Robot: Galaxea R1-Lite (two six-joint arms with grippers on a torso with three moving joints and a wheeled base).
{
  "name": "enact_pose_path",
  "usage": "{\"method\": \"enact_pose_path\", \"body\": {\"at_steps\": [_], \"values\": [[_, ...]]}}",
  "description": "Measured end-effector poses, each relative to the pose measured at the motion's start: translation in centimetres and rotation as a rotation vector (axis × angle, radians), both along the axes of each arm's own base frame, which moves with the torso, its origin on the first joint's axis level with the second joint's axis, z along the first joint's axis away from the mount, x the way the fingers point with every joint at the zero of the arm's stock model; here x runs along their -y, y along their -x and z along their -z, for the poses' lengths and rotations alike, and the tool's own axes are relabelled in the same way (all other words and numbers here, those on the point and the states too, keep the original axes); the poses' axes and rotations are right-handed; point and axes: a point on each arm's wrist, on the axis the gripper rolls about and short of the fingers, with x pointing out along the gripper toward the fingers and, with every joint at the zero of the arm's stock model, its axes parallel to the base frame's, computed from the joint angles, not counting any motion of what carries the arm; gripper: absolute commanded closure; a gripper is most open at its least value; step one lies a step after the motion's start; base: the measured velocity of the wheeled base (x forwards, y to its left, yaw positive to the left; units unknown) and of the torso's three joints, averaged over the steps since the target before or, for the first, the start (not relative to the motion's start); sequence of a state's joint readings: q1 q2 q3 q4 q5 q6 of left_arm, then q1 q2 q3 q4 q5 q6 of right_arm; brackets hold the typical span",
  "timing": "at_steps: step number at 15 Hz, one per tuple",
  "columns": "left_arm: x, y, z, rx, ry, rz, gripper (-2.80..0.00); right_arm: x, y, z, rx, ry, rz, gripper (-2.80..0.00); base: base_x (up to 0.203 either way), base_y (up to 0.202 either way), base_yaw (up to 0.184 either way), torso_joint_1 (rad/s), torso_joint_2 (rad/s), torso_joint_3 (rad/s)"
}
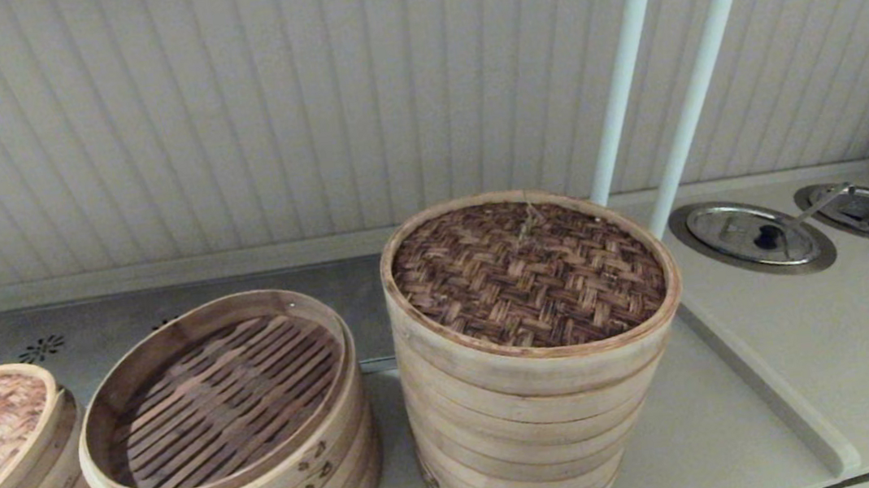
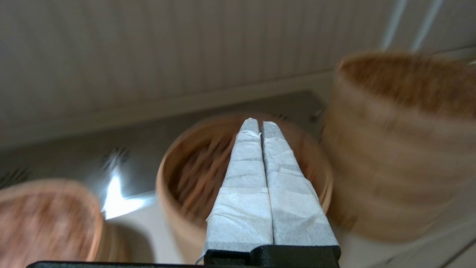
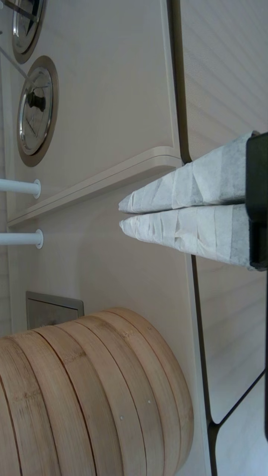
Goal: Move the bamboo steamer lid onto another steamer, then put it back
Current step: Pick up the steamer
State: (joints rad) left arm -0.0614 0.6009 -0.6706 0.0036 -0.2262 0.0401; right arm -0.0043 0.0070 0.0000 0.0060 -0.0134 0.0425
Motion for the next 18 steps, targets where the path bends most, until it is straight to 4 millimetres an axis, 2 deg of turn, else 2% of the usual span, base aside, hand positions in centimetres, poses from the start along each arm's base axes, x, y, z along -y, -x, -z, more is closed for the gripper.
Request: {"method": "enact_pose_path", "body": {"at_steps": [2,4,6,8,9,10,13,16,18], "values": [[0.5,-3.3,-4.0,-0.008,0.016,0.074,0.00,0.0,0.0,0.0,0.000,0.000,0.000,0.00,0.000,0.000,0.000,0.000,0.00,0.000],[2.0,-7.3,-6.7,-0.040,0.030,0.184,0.00,0.0,0.0,0.0,0.000,0.000,0.000,0.00,0.000,0.000,0.000,0.000,0.00,0.000],[4.5,-11.1,-7.8,-0.090,0.031,0.299,0.00,0.0,0.0,0.0,0.000,0.000,0.000,0.00,0.000,0.000,0.000,0.000,0.00,0.000],[8.1,-14.4,-7.9,-0.145,0.026,0.402,-0.05,0.0,0.0,0.0,0.000,0.000,0.000,0.00,0.000,0.000,0.000,0.000,0.00,0.000],[10.4,-15.9,-7.5,-0.172,0.022,0.445,-2.80,0.0,0.0,0.0,0.000,0.000,0.000,0.00,0.000,0.000,0.000,0.000,0.00,0.000],[12.8,-17.1,-7.0,-0.194,0.016,0.476,-2.80,0.0,0.0,0.0,0.000,0.000,0.000,0.00,0.000,0.000,0.000,0.000,0.00,0.000],[19.2,-19.2,-5.4,-0.188,0.011,0.529,-2.80,0.0,0.0,0.0,0.000,0.000,0.000,0.00,0.000,0.000,0.000,0.000,0.00,0.000],[23.8,-20.4,-3.8,-0.194,-0.003,0.585,-2.80,0.0,0.0,0.0,0.001,0.000,0.000,0.00,0.000,0.000,0.000,0.000,0.00,0.000],[25.9,-20.9,-2.6,-0.217,-0.025,0.612,-2.80,0.0,0.0,0.0,0.001,0.000,0.000,0.00,0.000,0.000,0.000,0.000,0.00,0.000]]}}
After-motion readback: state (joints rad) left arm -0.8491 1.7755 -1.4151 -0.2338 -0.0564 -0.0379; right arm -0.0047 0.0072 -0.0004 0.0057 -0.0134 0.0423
